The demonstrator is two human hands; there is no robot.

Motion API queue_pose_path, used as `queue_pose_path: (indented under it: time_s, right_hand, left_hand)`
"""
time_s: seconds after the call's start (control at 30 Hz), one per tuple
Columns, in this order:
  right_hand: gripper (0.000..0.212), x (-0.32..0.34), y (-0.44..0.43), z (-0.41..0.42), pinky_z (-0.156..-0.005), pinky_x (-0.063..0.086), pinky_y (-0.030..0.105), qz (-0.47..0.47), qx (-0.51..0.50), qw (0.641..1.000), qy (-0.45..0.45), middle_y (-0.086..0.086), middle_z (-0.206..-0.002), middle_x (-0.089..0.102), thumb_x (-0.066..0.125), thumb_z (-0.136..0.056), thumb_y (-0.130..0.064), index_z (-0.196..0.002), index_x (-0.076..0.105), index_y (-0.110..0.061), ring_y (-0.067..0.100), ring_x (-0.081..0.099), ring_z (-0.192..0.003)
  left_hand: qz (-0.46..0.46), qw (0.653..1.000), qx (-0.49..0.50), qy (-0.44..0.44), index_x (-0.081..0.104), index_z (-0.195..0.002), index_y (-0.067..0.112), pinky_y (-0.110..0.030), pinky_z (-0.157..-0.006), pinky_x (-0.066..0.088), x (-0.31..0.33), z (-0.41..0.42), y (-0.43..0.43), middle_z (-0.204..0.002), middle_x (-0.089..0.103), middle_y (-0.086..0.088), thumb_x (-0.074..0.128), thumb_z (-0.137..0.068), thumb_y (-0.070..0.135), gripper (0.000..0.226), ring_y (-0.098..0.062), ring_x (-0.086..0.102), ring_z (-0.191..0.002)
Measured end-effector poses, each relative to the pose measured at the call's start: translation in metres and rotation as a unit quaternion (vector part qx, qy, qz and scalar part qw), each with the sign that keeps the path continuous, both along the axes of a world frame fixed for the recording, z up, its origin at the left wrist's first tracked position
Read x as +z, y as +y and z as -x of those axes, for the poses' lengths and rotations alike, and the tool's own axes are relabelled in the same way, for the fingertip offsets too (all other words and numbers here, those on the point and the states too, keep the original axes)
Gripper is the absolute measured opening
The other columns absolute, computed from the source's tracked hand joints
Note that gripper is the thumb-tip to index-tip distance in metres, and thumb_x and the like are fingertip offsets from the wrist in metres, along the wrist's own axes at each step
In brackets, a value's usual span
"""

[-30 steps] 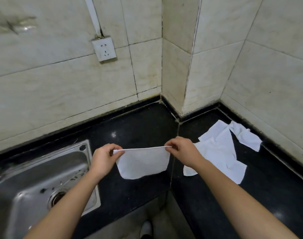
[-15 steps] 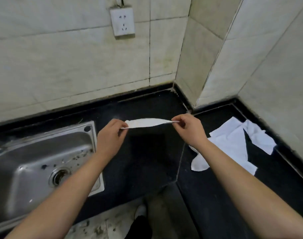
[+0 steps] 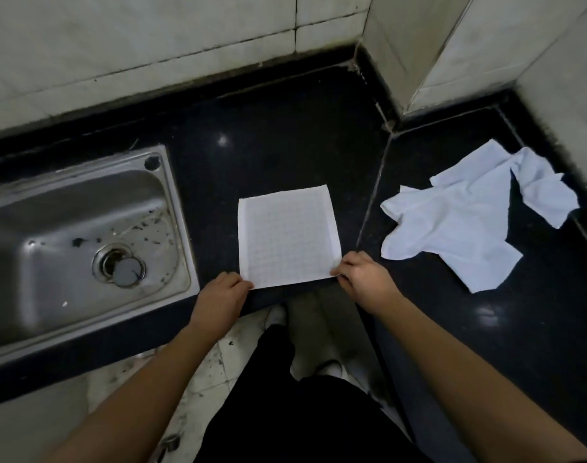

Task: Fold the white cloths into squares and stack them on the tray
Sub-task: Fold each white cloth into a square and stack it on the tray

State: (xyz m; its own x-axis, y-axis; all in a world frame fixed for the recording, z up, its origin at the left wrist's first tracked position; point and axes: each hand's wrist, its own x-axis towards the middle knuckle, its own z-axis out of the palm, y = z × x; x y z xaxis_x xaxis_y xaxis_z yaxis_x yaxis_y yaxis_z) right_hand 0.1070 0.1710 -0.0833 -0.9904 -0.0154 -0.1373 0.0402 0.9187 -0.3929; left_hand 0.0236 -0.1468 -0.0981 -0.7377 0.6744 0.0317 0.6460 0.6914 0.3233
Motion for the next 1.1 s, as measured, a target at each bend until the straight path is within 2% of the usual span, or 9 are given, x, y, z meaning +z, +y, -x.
queue_pose_path:
  time_s: [0.1,0.2,0.27,0.33,0.4,0.57,0.73,0.9,1.1]
  right_hand:
    - [0.015,0.004,0.007,0.000,-0.067,0.058,0.041,-0.010,0.023,1.000,-0.018,0.005,-0.098,0.065,0.073,-0.087,-0.019,-0.101,0.078,-0.020,0.028,0.062,-0.091]
    - [0.024,0.018,0.010,0.014,-0.090,0.051,0.040,-0.012,0.055,0.991,-0.121,0.003,-0.115,0.060,0.060,-0.098,-0.028,-0.117,0.073,-0.027,0.023,0.054,-0.110]
    - [0.026,0.025,0.015,0.026,-0.096,0.047,0.035,0.000,0.062,0.981,-0.182,0.002,-0.120,0.059,0.058,-0.099,-0.029,-0.122,0.070,-0.029,0.021,0.054,-0.115]
    - [0.030,0.028,0.020,0.039,-0.097,0.049,0.034,0.057,0.001,0.982,-0.181,-0.003,-0.113,0.062,0.063,-0.097,-0.028,-0.127,0.067,-0.028,0.017,0.060,-0.107]
    - [0.037,0.028,0.024,0.053,-0.095,0.052,0.032,0.159,-0.132,0.968,-0.141,-0.010,-0.097,0.065,0.070,-0.092,-0.027,-0.129,0.065,-0.026,0.012,0.064,-0.097]
    - [0.017,0.024,0.023,0.095,-0.090,0.052,0.021,0.311,-0.313,0.896,-0.052,-0.012,-0.088,0.071,0.077,-0.087,-0.024,-0.103,0.076,-0.021,0.001,0.065,-0.085]
    - [0.007,0.015,0.021,0.136,-0.070,0.045,0.003,0.314,-0.348,0.883,-0.024,-0.018,-0.084,0.068,0.070,-0.092,-0.024,-0.097,0.074,-0.026,-0.006,0.062,-0.078]
    - [0.019,-0.003,0.027,0.160,-0.088,0.051,0.024,0.276,-0.356,0.893,-0.014,-0.016,-0.089,0.067,0.067,-0.094,-0.025,-0.110,0.074,-0.020,0.005,0.063,-0.086]
    - [0.022,-0.016,0.029,0.168,-0.087,0.052,0.027,0.259,-0.351,0.900,-0.023,-0.007,-0.103,0.071,0.067,-0.093,-0.033,-0.113,0.074,-0.026,0.010,0.065,-0.093]
  left_hand:
    - [0.008,1.000,-0.011,-0.028,0.074,-0.091,0.011,-0.035,-0.059,0.054,0.003,0.003,0.000,-0.084,0.065,-0.005,0.081,-0.076,0.004,0.019,-0.024,0.060,-0.074]
    - [0.037,0.987,0.039,-0.149,0.073,-0.096,0.019,-0.032,-0.069,0.053,0.017,0.016,0.004,-0.088,0.064,0.004,0.074,-0.085,0.016,0.012,-0.018,0.059,-0.084]
    - [0.057,0.965,0.071,-0.245,0.072,-0.097,0.026,-0.018,-0.069,0.044,0.027,0.031,0.007,-0.085,0.061,0.014,0.070,-0.090,0.025,0.007,-0.006,0.057,-0.082]
    - [0.032,0.944,0.111,-0.308,0.071,-0.093,0.030,-0.011,-0.067,0.043,0.032,0.048,0.009,-0.083,0.062,0.018,0.071,-0.090,0.027,0.004,0.003,0.058,-0.078]
    - [-0.040,0.924,0.178,-0.337,0.073,-0.095,0.024,-0.018,-0.076,0.050,0.033,0.063,0.014,-0.088,0.069,0.011,0.072,-0.090,0.023,0.005,-0.001,0.063,-0.082]
    - [-0.221,0.831,0.345,-0.377,0.072,-0.111,0.013,-0.030,-0.086,0.053,0.034,0.098,0.039,-0.105,0.070,0.000,0.067,-0.093,0.014,0.018,-0.010,0.064,-0.091]
    - [-0.227,0.843,0.377,-0.308,0.068,-0.114,0.013,-0.032,-0.089,0.053,0.023,0.134,0.062,-0.100,0.067,0.001,0.064,-0.094,0.014,0.020,-0.015,0.063,-0.092]
    - [-0.199,0.864,0.374,-0.272,0.067,-0.111,0.015,-0.025,-0.080,0.049,0.013,0.154,0.072,-0.096,0.064,0.006,0.066,-0.094,0.020,0.019,-0.011,0.061,-0.090]
    - [-0.161,0.882,0.375,-0.236,0.068,-0.112,0.015,-0.027,-0.082,0.048,0.002,0.161,0.072,-0.105,0.063,-0.002,0.065,-0.094,0.023,0.020,-0.013,0.061,-0.089]
